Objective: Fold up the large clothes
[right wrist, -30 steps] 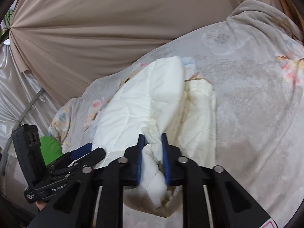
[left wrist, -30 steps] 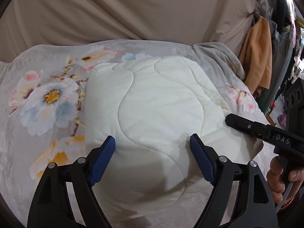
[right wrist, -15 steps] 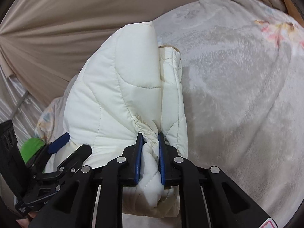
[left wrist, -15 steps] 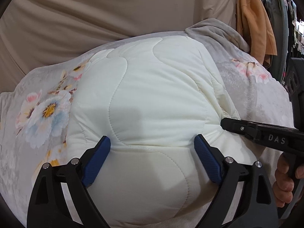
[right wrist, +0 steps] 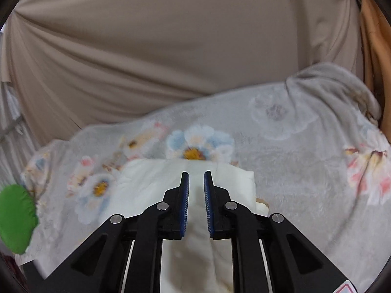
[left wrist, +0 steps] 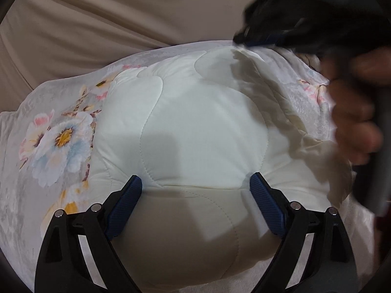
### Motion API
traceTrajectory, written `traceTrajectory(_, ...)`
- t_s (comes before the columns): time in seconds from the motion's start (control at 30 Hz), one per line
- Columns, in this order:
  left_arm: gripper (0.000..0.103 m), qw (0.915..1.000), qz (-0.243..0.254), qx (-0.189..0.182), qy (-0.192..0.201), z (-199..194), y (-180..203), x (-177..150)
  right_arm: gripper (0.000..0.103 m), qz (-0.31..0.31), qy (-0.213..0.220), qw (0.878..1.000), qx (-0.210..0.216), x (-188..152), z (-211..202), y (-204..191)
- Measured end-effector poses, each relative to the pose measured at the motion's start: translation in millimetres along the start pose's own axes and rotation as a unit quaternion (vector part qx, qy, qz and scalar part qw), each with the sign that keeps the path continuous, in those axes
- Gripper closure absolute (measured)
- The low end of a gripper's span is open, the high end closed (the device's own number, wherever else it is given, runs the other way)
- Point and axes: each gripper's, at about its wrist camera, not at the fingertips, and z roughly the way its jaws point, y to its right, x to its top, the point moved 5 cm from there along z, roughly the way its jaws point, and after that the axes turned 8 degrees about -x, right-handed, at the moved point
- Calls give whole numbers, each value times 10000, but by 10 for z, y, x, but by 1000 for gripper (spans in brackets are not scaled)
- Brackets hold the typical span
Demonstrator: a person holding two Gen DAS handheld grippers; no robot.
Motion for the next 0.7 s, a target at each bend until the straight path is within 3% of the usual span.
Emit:
traceTrajectory(0.07, 15, 10000, 29, -35, 18, -2, 5, 4, 95, 72, -299, 9994, -170, -145, 336, 118)
traceTrajectory(0.13, 15, 9999, 149, -57, 45, -5, 43, 9, 99, 363, -553, 9978, 14, -291, 553, 262)
traceTrajectory(0.27, 15, 9994, 333, -54, 126, -32, 133, 24, 99, 455, -681, 9966, 39, -443, 727, 340)
traceTrajectory(0.43, 15, 9981, -95, -477, 384, -299, -41, 219, 99, 524, -731, 9959, 71, -522, 848, 375)
traceTrajectory(0.5, 15, 9980, -230, -392, 432, -326, -171, 298, 99, 590, -786, 9951, 127, -522, 877, 391)
traceTrajectory(0.63, 15, 9985, -529, -141, -81, -1, -405, 282, 99, 501, -910, 9946, 74, -475, 858, 354)
traceTrajectory(0.7, 14, 9989, -440, 95, -105, 63, -408, 238, 99, 518, -928, 9943, 100, -416, 753, 361)
